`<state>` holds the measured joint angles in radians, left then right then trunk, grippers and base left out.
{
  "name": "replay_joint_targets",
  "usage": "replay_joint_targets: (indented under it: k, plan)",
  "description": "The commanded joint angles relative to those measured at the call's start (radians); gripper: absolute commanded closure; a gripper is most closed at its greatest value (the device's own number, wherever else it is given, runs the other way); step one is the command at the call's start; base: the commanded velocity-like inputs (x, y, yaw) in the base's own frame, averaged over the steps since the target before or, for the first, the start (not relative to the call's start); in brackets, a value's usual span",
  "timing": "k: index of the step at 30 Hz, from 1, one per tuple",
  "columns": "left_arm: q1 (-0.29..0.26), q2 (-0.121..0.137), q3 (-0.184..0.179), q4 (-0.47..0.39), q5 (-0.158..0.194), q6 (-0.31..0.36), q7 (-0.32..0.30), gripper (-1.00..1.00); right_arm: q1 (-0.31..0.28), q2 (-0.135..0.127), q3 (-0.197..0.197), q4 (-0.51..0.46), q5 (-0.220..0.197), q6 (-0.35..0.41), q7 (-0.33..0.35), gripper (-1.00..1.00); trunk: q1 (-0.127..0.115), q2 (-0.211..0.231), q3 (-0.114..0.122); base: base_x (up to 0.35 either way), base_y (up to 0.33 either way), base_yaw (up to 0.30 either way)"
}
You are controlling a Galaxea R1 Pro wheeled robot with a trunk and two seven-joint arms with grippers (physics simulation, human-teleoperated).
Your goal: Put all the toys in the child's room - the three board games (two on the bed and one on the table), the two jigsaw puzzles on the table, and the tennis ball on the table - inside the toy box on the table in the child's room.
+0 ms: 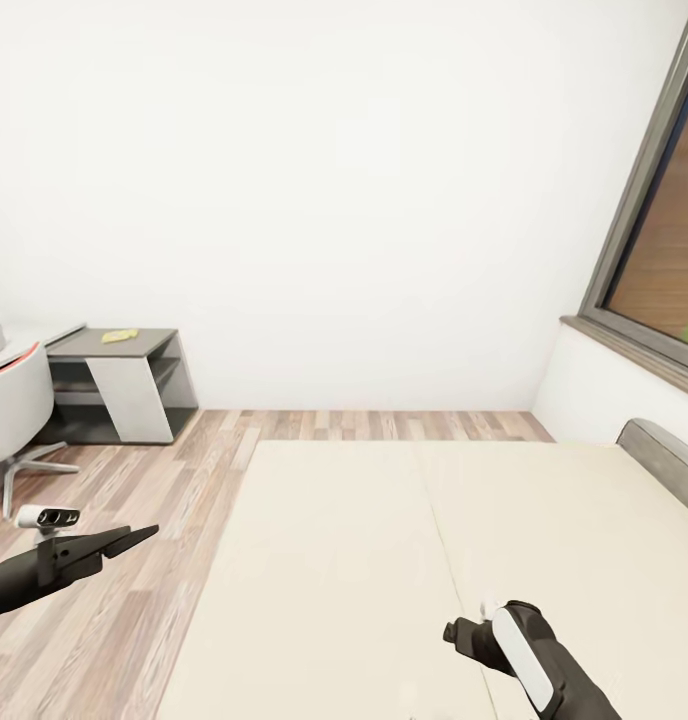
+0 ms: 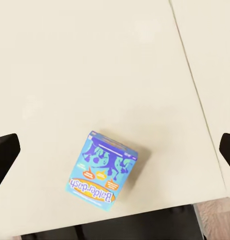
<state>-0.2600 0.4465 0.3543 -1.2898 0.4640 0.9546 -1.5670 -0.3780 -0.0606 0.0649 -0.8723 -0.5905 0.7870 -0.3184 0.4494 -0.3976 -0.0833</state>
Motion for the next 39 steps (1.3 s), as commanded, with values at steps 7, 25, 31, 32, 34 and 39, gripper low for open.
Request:
replay_joint_targets:
  k: [7, 25, 31, 32, 34, 39]
  plan:
    - [-0.001, 0.001, 0.000, 0.000, -0.001, 0.010, -0.004, -1.00, -0.001, 0.002, 0.004, -0.001, -0.010, 0.002, -0.010, -1.00, 0.001, -0.002, -0.014, 0.000, 0.000, 0.000]
    - [-0.001, 0.000, 0.000, 0.001, -0.001, 0.010, -0.004, -1.00, -0.001, 0.002, 0.005, -0.001, -0.009, 0.002, -0.009, -1.00, 0.001, -0.002, -0.043, 0.000, 0.000, 0.000]
    - [-0.001, -0.001, 0.000, 0.001, -0.001, 0.010, -0.004, -1.00, -0.001, 0.000, 0.006, -0.001, -0.009, 0.002, -0.009, -1.00, 0.001, -0.002, -0.053, 0.000, 0.000, 0.000]
    - [-0.001, -0.001, 0.000, 0.001, -0.001, 0.010, -0.004, -1.00, -0.001, -0.001, 0.006, -0.001, -0.009, 0.002, -0.009, -1.00, 0.001, -0.002, -0.055, 0.000, 0.000, 0.000]
    - [-0.001, -0.002, -0.001, 0.001, -0.001, 0.010, -0.004, -1.00, -0.001, -0.002, 0.006, -0.001, -0.009, 0.002, -0.009, -1.00, 0.001, -0.002, -0.058, 0.000, 0.000, 0.000]
    - [-0.001, 0.000, 0.001, 0.001, -0.003, 0.010, -0.004, -1.00, -0.001, 0.001, 0.005, -0.001, -0.009, 0.002, -0.009, -1.00, 0.001, -0.002, -0.067, 0.000, 0.000, 0.000]
